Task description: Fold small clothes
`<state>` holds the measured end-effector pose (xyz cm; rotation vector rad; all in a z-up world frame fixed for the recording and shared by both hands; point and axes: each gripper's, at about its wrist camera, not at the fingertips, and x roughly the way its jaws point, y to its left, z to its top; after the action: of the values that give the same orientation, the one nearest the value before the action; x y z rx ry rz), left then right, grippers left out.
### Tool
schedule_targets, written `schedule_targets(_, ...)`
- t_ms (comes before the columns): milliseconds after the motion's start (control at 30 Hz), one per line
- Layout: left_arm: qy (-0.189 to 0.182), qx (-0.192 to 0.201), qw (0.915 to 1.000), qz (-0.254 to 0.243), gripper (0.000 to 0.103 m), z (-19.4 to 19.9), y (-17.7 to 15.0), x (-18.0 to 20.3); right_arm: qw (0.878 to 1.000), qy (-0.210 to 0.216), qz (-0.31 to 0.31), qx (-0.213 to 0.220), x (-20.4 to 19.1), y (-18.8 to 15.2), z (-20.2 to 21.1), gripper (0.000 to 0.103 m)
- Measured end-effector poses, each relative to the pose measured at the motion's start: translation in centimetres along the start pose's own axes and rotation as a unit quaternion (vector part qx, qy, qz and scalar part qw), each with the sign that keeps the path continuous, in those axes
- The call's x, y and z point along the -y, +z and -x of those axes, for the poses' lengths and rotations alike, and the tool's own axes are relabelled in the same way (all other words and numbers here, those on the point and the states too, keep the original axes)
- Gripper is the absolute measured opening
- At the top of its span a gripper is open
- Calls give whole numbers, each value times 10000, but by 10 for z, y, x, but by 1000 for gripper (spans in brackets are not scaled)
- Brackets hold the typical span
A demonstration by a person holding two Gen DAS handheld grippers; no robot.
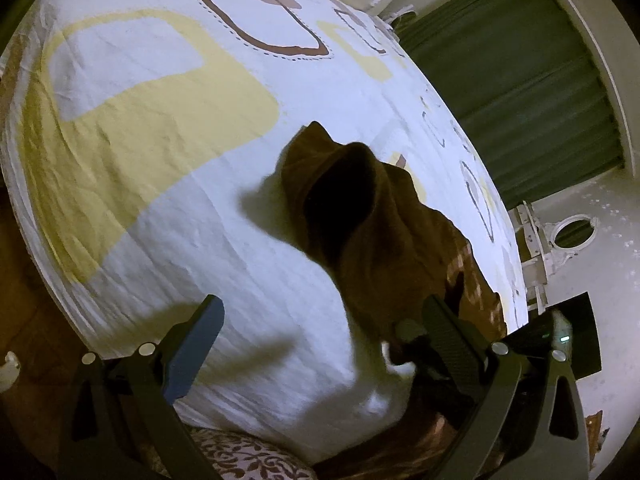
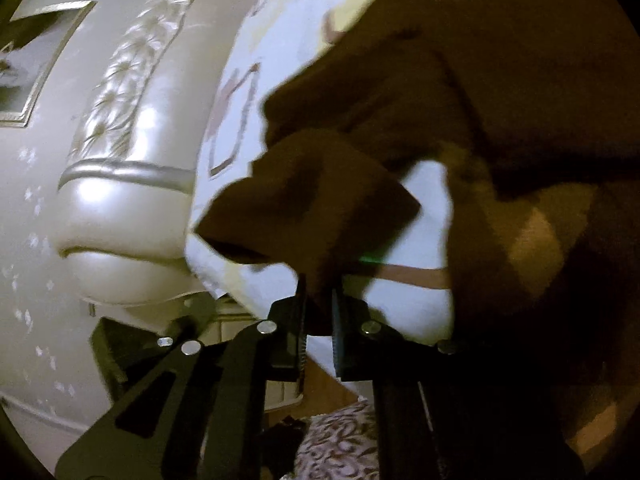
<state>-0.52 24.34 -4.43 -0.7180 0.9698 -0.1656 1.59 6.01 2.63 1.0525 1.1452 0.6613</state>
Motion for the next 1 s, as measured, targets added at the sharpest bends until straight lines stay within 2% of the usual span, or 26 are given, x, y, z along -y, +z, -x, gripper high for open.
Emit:
schedule_targets(233,79,48,9999,56,99,3,3,-3,9947,315,896,384,-63,39,58,9)
schedule_targets(367,77,4,10000,21,99,3,2,1,9875,423,1249,866,-90,78,119,8)
schedule_targets(467,79,-17,9999,-119,99,2,1,11,9827,392,1374,1177,-93,95,164,8)
schedule_targets(667,93,-196,9990,-402,99,-11,-9,35,9739,160,1400,1778,-64,112,254,8)
schedule_targets(867,92,-411,9961,-771,99,-27,-22,69,9724,-103,1115,2049,-5,109,308,8)
schedule_targets(1000,97,-520,9938,-980,99,-38,-29,89,9742,-180,848,2086,43,96,326,8)
